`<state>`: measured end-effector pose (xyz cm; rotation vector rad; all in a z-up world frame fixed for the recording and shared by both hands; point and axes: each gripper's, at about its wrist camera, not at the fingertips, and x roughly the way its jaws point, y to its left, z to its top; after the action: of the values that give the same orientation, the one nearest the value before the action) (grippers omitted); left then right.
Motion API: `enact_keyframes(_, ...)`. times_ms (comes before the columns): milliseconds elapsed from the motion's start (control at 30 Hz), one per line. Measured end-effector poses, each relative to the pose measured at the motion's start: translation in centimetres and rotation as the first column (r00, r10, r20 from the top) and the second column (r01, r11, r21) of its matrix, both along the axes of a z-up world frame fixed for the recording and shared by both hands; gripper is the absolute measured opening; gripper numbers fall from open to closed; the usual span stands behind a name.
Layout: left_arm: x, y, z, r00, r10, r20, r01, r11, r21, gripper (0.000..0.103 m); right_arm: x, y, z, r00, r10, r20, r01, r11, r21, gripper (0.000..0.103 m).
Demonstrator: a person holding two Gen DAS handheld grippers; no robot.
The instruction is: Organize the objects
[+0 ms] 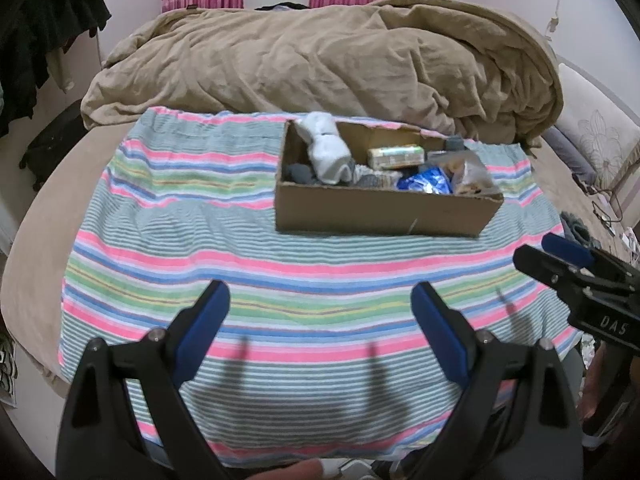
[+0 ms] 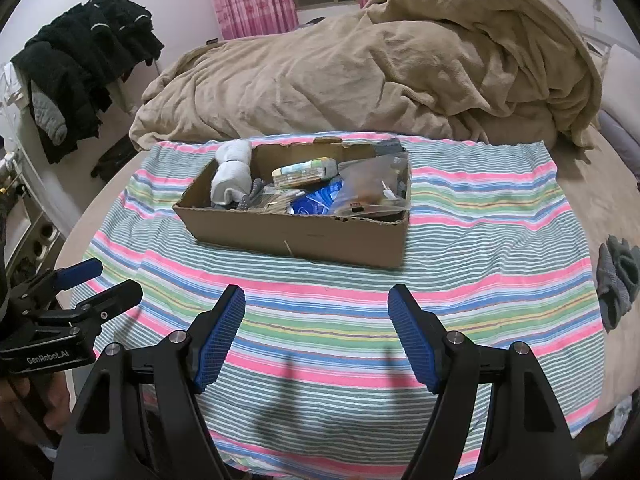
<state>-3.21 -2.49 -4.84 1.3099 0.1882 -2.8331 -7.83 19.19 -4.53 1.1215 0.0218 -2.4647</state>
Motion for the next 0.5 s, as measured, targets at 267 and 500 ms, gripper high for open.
enact_keyframes(267, -0.09, 0.25, 0.08, 1.000, -0.004, -0.001, 0.004, 1.000, -0.003, 0.093, -0.08, -0.05, -0.06, 1.000, -0.003, 0.001, 0.003, 1.000, -0.002, 0.077)
enact_keyframes(500, -0.10, 0.28, 0.13, 1.000, -0.003, -0.002, 0.003, 1.000, -0.003, 0.093, -0.10, -0.03, -0.01, 1.000, -0.003, 0.000, 0.003, 1.000, -0.002, 0.077)
